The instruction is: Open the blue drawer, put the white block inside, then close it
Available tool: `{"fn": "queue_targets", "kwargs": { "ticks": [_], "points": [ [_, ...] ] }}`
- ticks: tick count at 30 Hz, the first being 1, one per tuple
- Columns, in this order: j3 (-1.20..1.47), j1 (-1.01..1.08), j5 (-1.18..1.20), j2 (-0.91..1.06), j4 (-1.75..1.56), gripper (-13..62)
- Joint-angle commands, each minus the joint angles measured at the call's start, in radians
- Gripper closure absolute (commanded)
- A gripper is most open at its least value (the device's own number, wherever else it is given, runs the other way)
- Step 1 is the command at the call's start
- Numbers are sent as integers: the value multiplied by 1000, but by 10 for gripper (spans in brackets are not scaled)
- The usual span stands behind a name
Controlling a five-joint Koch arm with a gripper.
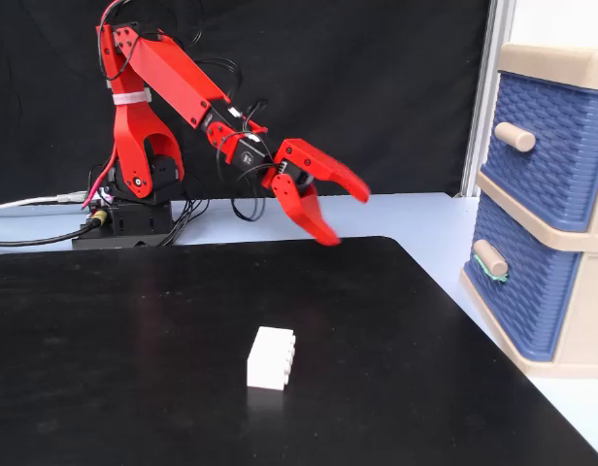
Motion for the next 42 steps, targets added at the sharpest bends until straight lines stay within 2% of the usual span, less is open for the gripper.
{"fn": "queue_targets", "kwargs": {
  "ticks": [1,7,13,19,30,33,39,42],
  "points": [
    [-46,17,83,-101,-238,157],
    [-239,25,87,-376,-456,157],
    [-522,32,83,-586,-485,158],
    [-663,37,75,-696,-479,170],
    [-834,32,67,-761,-367,204],
    [-871,29,35,-770,-302,257],
    [-902,28,11,-770,-215,447],
    [-900,28,11,-770,-195,512]
  ]
}}
